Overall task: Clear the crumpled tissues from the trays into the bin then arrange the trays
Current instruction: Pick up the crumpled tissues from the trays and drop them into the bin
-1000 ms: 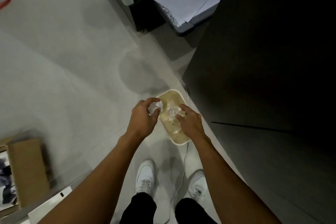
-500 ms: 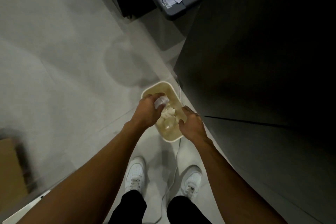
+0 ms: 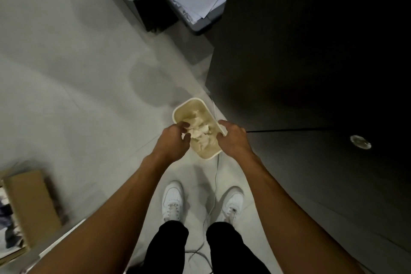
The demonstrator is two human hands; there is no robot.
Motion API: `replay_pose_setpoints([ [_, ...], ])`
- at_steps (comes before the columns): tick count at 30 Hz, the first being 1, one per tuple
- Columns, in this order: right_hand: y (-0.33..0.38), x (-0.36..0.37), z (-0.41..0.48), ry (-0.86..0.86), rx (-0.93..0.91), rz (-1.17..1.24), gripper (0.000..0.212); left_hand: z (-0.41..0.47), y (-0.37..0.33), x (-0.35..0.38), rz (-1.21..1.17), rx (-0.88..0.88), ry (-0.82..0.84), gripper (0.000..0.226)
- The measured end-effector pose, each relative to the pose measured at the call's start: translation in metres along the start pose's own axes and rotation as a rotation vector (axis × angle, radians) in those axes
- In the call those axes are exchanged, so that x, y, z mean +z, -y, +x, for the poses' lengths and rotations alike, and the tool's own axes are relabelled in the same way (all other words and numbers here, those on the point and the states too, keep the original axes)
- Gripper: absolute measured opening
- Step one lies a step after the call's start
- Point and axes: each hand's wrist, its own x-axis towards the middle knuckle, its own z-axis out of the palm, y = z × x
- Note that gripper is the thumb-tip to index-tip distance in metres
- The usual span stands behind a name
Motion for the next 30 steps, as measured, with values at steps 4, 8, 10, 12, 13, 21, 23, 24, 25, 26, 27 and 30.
replay_pose_setpoints([
  [4, 0.029, -0.037, -0.048, -0.065, -0.002, 0.097, 0.047, -0.042, -0.046, -0.037, -0.060, 0.036, -0.011, 0.034],
  [8, 0.064, -0.076, -0.108, -0.119, -0.042, 0.178, 0.047, -0.082, -0.095, -0.078, -0.103, 0.090, -0.038, 0.034],
  [10, 0.079, -0.098, -0.139, -0.163, -0.054, 0.208, 0.044, -0.102, -0.118, -0.098, -0.118, 0.127, -0.045, 0.034],
  [12, 0.091, -0.120, -0.171, -0.211, -0.073, 0.222, 0.043, -0.122, -0.141, -0.116, -0.122, 0.172, -0.041, 0.032],
  [13, 0.096, -0.131, -0.187, -0.232, -0.082, 0.238, 0.041, -0.133, -0.152, -0.125, -0.124, 0.189, -0.037, 0.031],
  [21, 0.123, -0.209, -0.302, -0.407, -0.096, 0.397, 0.039, -0.211, -0.256, -0.182, -0.075, 0.376, -0.037, 0.030],
  [23, 0.123, -0.227, -0.325, -0.477, -0.115, 0.387, 0.039, -0.225, -0.281, -0.188, -0.084, 0.437, -0.045, 0.029],
  [24, 0.122, -0.235, -0.337, -0.509, -0.123, 0.384, 0.039, -0.231, -0.292, -0.189, -0.086, 0.467, -0.042, 0.029],
  [25, 0.120, -0.244, -0.347, -0.534, -0.134, 0.385, 0.039, -0.238, -0.304, -0.191, -0.082, 0.495, -0.034, 0.030],
  [26, 0.118, -0.253, -0.359, -0.550, -0.134, 0.388, 0.040, -0.245, -0.315, -0.191, -0.072, 0.525, -0.023, 0.030],
  [27, 0.114, -0.261, -0.370, -0.565, -0.127, 0.397, 0.041, -0.250, -0.326, -0.191, -0.059, 0.557, -0.012, 0.031],
  [30, 0.096, -0.284, -0.399, -0.648, -0.097, 0.439, 0.041, -0.266, -0.360, -0.185, -0.038, 0.646, 0.033, 0.030],
])
